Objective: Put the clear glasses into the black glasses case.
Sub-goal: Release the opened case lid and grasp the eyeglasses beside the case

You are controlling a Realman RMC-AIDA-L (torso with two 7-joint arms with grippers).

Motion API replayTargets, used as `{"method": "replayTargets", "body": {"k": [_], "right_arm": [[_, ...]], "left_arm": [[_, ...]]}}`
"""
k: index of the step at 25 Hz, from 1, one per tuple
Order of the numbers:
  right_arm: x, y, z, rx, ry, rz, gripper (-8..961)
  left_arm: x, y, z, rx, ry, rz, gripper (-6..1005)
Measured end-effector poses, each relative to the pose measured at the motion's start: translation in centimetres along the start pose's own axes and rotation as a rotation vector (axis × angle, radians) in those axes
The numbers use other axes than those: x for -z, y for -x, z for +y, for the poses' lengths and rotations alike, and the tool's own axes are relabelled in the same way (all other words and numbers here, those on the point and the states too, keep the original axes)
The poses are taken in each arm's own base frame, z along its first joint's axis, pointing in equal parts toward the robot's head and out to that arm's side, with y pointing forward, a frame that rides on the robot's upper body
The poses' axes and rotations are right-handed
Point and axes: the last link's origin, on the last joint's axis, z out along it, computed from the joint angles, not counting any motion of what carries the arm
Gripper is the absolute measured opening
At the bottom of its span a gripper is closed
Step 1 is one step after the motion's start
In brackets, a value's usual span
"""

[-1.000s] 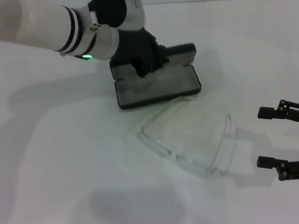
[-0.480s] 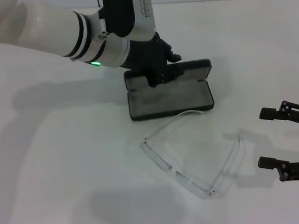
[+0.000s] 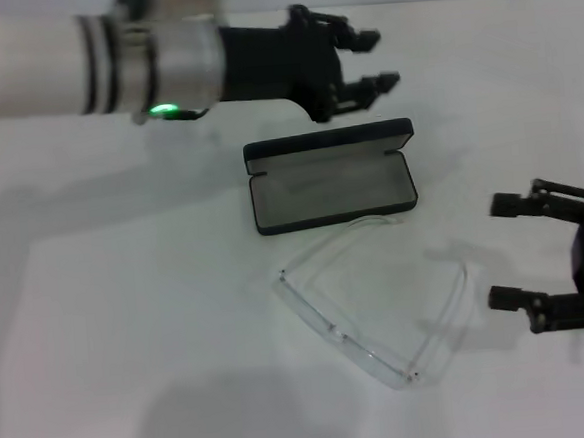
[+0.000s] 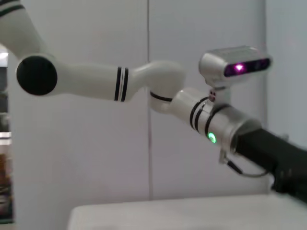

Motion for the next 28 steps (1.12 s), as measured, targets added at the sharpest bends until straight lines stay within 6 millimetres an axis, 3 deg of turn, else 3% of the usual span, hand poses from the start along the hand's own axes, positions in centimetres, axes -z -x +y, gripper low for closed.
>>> {"method": "replayTargets", "body": {"k": [4,7,8,12,15,19,21,28], "right_arm": [[-2.5,2.8,-1.4,-0.091,0.118,0.125,873],[-6.8,6.1,-3.2,-0.215,0.181,0.357,871],[-7.4,6.4,-3.4,-0.226,0.182,0.395,870],[-13.3,9.7,-5.0,-0.303,0.183,0.707,869],[-17.2,11.0,-5.1,-0.277,0.182,0.902,846],[-19.6,10.6,-4.3,-0.242,0.148,1.053,752],[-20.3,10.4,-3.8,-0.229,0.141,1.095,753],[-20.9,9.7,-2.8,-0.228,0.129,1.143,754]], "left_arm": [[3.6,1.6,0.6,0.136,-0.058,0.162,467],[5.2,3.0,0.8,0.198,-0.098,0.179,469],[5.5,3.3,0.9,0.209,-0.106,0.179,469],[6.1,4.1,1.0,0.224,-0.120,0.168,469],[6.0,4.1,1.0,0.215,-0.118,0.160,470],[5.7,4.0,0.8,0.209,-0.113,0.154,470],[5.6,4.0,0.8,0.210,-0.110,0.148,470],[5.6,4.2,0.9,0.211,-0.106,0.134,469]]}}
